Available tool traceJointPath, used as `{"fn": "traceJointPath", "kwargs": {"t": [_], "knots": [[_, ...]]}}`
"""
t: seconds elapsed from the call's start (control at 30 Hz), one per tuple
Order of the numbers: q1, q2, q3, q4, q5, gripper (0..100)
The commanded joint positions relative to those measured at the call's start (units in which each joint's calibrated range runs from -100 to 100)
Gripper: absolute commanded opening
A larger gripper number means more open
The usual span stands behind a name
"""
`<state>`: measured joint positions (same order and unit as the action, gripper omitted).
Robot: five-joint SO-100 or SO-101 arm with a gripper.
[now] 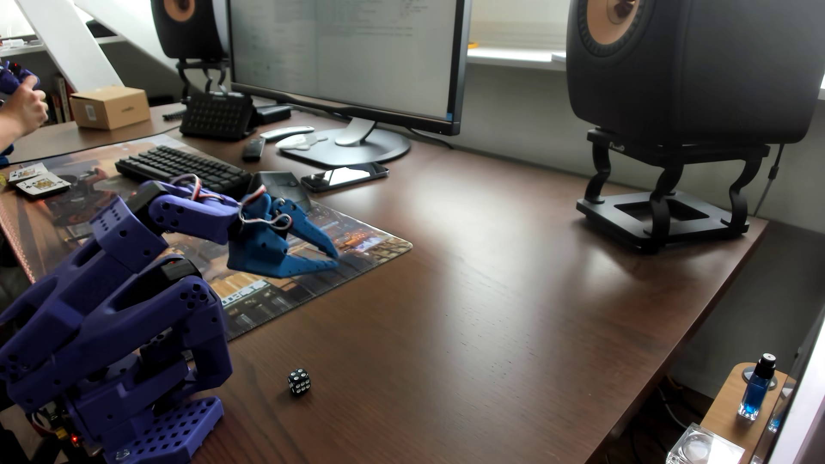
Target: Grab the blue dice
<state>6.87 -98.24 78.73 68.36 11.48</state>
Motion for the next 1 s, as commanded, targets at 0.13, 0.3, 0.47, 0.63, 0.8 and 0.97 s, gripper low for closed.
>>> {"fn": "traceJointPath", "kwargs": {"t": [0.13,0.3,0.47,0.63,0.8,0.97], "knots": [[0.2,33.0,-38.8,14.4,2.4,2],[9.1,57.9,-53.5,25.6,9.3,2],[16.5,63.1,-49.6,25.0,14.8,2],[22.5,59.0,-37.5,17.8,19.1,2],[26.4,48.9,-22.1,10.2,22.6,2],[26.8,33.8,-7.1,7.9,24.6,2]]}}
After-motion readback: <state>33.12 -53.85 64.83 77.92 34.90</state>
